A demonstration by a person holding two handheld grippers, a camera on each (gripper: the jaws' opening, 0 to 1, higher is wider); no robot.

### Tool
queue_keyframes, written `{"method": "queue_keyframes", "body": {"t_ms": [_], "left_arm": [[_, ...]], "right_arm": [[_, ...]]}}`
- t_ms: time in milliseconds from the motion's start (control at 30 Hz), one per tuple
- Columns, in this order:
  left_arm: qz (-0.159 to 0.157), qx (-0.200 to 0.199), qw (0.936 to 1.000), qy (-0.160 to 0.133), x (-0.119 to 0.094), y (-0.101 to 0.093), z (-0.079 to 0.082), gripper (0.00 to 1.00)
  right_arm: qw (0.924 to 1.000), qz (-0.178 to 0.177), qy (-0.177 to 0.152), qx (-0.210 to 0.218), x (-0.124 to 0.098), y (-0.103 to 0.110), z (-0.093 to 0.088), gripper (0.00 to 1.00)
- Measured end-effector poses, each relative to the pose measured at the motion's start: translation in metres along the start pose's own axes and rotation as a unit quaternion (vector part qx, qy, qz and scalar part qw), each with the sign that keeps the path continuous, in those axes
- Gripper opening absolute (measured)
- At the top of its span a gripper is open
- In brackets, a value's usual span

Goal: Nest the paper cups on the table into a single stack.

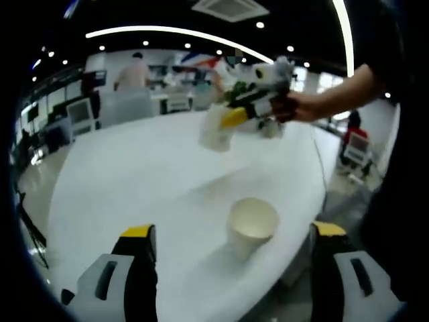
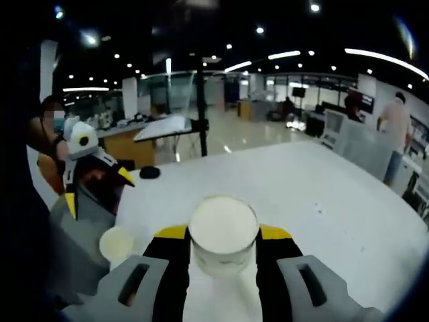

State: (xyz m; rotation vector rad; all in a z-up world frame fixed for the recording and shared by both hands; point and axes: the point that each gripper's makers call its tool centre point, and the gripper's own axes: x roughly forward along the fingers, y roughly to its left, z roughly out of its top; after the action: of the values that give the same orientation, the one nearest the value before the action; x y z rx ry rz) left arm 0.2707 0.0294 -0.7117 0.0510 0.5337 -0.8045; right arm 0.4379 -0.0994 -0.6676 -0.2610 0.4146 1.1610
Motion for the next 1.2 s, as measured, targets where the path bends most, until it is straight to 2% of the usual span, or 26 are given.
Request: {"method": "queue_keyframes", "body": {"t_ms": [333, 567, 967, 1200], "left_arm": [[-0.005, 0.011, 0.9999, -0.007, -0.003, -0.010, 0.006, 0.93], [-0.009, 0.011, 0.9999, -0.006, -0.005, -0.011, 0.005, 0.92], [-0.018, 0.015, 0.9997, -0.011, 0.001, -0.012, 0.011, 0.93], [-0.022, 0.015, 0.9996, -0.013, 0.002, -0.014, 0.014, 0.93]], "right_arm": [[0.9995, 0.008, -0.031, 0.002, -0.023, 0.041, 0.030, 0.35], [0.9988, 0.013, -0.048, 0.001, -0.034, 0.058, 0.051, 0.35], [0.9975, 0.018, -0.067, 0.014, -0.051, 0.076, 0.063, 0.35], [0.9964, 0.036, -0.073, 0.022, -0.062, 0.098, 0.062, 0.35]]}}
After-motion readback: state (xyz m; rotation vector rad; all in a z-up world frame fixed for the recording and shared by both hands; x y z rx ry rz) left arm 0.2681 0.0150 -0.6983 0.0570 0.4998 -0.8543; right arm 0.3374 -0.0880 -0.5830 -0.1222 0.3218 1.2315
